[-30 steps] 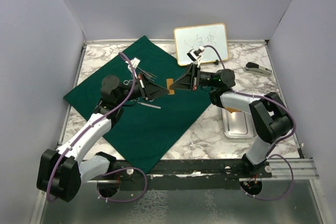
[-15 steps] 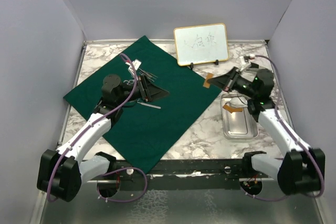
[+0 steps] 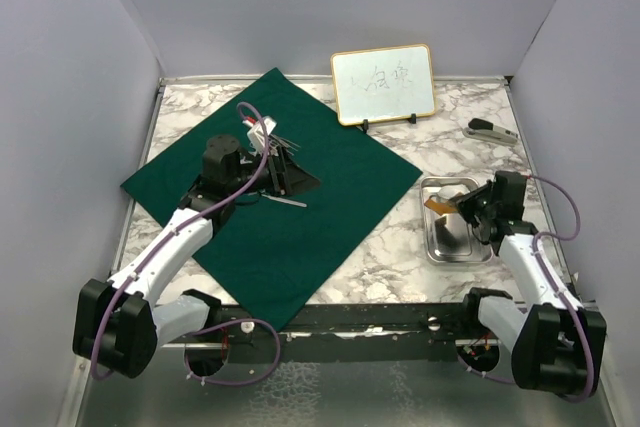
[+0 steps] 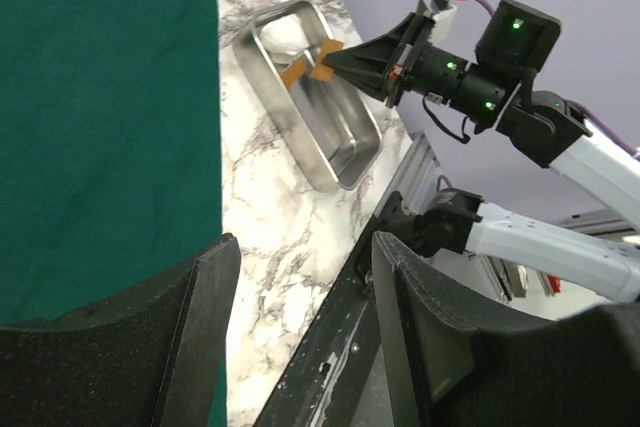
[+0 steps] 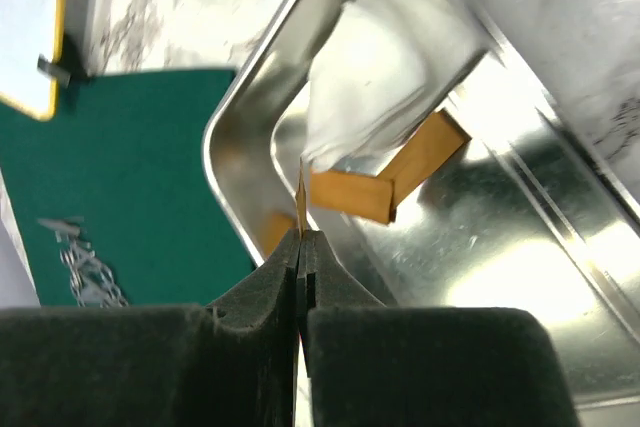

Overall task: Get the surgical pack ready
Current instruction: Place the medical item in the container, then pick up the medical item from the surgical kit.

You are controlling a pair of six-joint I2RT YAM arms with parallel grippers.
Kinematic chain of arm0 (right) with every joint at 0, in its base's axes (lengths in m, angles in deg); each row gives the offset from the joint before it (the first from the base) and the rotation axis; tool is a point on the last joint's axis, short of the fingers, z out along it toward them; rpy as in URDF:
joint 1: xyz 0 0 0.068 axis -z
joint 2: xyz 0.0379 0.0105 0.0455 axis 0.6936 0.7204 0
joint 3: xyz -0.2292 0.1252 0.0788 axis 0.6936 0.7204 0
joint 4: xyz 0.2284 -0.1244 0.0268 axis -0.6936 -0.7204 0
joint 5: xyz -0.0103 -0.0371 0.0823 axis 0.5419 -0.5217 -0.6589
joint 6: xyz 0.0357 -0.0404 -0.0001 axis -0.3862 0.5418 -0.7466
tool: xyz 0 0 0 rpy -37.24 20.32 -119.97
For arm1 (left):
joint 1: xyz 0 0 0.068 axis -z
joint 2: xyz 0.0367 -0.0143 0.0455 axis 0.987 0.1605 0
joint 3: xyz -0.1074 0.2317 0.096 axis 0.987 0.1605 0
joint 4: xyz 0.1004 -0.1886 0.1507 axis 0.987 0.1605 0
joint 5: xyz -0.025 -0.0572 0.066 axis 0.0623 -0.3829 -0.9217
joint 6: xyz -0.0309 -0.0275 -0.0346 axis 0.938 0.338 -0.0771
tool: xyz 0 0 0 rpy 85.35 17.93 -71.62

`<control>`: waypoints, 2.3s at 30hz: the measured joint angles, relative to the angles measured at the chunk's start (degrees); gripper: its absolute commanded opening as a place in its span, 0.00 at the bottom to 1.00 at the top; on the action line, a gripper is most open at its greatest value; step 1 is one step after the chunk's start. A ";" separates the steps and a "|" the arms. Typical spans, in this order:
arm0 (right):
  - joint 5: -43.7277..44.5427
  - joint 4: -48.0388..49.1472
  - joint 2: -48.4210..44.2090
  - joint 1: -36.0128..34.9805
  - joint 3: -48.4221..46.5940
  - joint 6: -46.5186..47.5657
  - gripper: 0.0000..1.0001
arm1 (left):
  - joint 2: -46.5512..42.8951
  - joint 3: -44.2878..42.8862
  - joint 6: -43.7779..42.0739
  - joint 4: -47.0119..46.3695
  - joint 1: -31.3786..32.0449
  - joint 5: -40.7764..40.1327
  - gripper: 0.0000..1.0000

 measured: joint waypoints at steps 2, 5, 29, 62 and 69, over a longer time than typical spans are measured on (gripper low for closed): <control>2.08 1.70 1.11 1.11 1.01 -1.81 0.01 | -0.09 -0.02 -1.49 2.60 0.00 -1.01 0.58; 2.60 6.12 3.52 1.92 3.32 -4.17 0.01 | -0.11 -0.79 -3.85 7.15 -0.04 -2.62 0.58; 8.15 11.34 4.52 2.16 6.93 -2.91 0.49 | 4.33 -14.36 -17.94 36.74 -2.82 -37.22 0.63; -4.09 4.17 7.19 -15.54 -16.35 25.77 0.49 | 50.93 -41.16 8.17 44.44 -1.49 -50.34 0.32; -4.70 4.24 7.19 -15.80 -16.24 25.77 0.49 | 51.58 -41.16 9.94 44.37 -1.49 -51.47 0.32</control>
